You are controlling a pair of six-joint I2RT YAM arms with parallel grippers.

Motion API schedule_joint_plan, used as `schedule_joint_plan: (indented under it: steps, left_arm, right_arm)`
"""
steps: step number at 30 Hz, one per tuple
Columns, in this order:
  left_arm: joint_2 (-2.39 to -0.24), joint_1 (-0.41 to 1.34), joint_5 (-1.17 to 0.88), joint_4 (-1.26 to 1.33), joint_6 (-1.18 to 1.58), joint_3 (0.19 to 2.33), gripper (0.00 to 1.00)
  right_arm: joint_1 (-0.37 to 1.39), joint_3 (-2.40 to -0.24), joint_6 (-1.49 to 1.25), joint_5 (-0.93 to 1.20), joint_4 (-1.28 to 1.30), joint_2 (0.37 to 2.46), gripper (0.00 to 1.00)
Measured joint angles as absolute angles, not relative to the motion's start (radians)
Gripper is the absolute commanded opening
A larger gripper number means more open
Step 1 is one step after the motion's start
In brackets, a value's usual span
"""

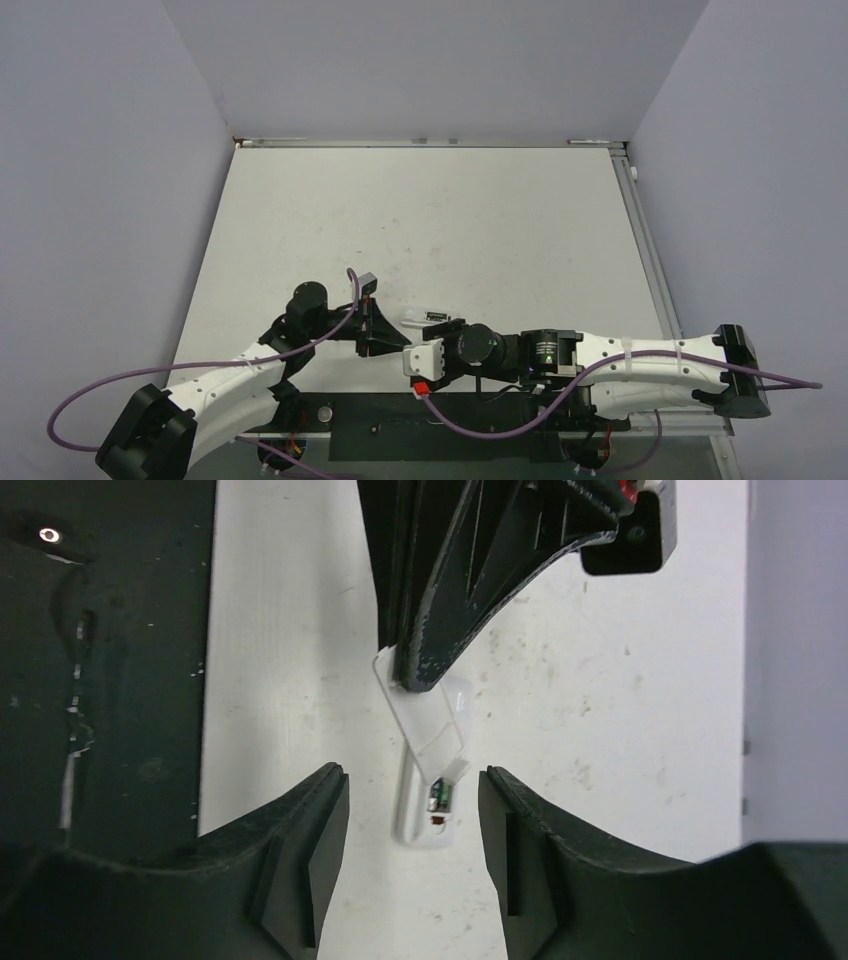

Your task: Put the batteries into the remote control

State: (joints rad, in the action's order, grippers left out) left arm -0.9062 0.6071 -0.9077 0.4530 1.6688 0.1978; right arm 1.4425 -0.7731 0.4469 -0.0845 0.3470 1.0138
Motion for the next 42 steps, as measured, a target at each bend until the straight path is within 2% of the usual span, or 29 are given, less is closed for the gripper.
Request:
schedule_joint_plan:
  steps: [4, 6, 8, 10, 11, 13, 16, 20, 22, 25, 27, 32, 38, 42]
  left_arm:
    - [-0.897, 0.607, -0.918, 0.464, 1.685, 0.193, 0.0]
    - [-0.897, 0.607, -0.922, 0.469, 1.694, 0.191, 0.0]
    - [-0.897, 0.607, -0.924, 0.476, 1.703, 0.188, 0.0]
    - [-0.897, 0.605, -0.923, 0.491, 1.719, 0.185, 0.0]
    - [-0.897, 0.603, -0.921, 0.499, 1.725, 0.184, 0.0]
    - [-0.897, 0.598, -0.918, 0.507, 1.737, 0.18, 0.0]
    - [-0.897, 0.596, -0.916, 0.519, 1.755, 0.168, 0.23]
    - [-0.88, 0.592, -0.915, 0.531, 1.764, 0.153, 0.46]
    - [-0.849, 0.581, -0.912, 0.503, 1.736, 0.156, 0.55]
    - [-0.797, 0.558, -0.894, 0.392, 1.638, 0.191, 0.62]
    - [-0.783, 0.543, -0.886, 0.312, 1.562, 0.232, 0.64]
    - [-0.781, 0.48, -0.888, 0.153, 1.342, 0.358, 0.64]
    - [-0.783, 0.464, -0.889, -0.036, 1.097, 0.491, 0.64]
    - [-0.768, 0.464, -0.892, -0.103, 0.981, 0.538, 0.63]
  right_arm:
    - [1.444, -0.771, 0.551, -0.11, 0.29, 1.048, 0.44]
    - [1.447, -0.77, 0.59, -0.121, 0.258, 1.066, 0.37]
    - [1.448, -0.769, 0.622, -0.127, 0.232, 1.086, 0.27]
    - [1.448, -0.768, 0.646, -0.128, 0.222, 1.104, 0.1]
    - [1.448, -0.768, 0.657, -0.13, 0.22, 1.113, 0.09]
    - [1.452, -0.768, 0.676, -0.138, 0.219, 1.124, 0.08]
    - [1.456, -0.759, 0.69, -0.142, 0.21, 1.124, 0.08]
    - [1.456, -0.752, 0.69, -0.144, 0.2, 1.113, 0.08]
    - [1.456, -0.752, 0.673, -0.144, 0.211, 1.088, 0.08]
    - [1.449, -0.761, 0.61, -0.121, 0.265, 1.031, 0.08]
    - [1.427, -0.798, 0.547, -0.061, 0.331, 1.01, 0.08]
    - [1.28, -0.934, 0.369, 0.123, 0.446, 1.039, 0.08]
    - [1.022, -1.058, 0.179, 0.475, 0.564, 1.178, 0.08]
    - [0.952, -1.083, 0.104, 0.67, 0.646, 1.282, 0.08]
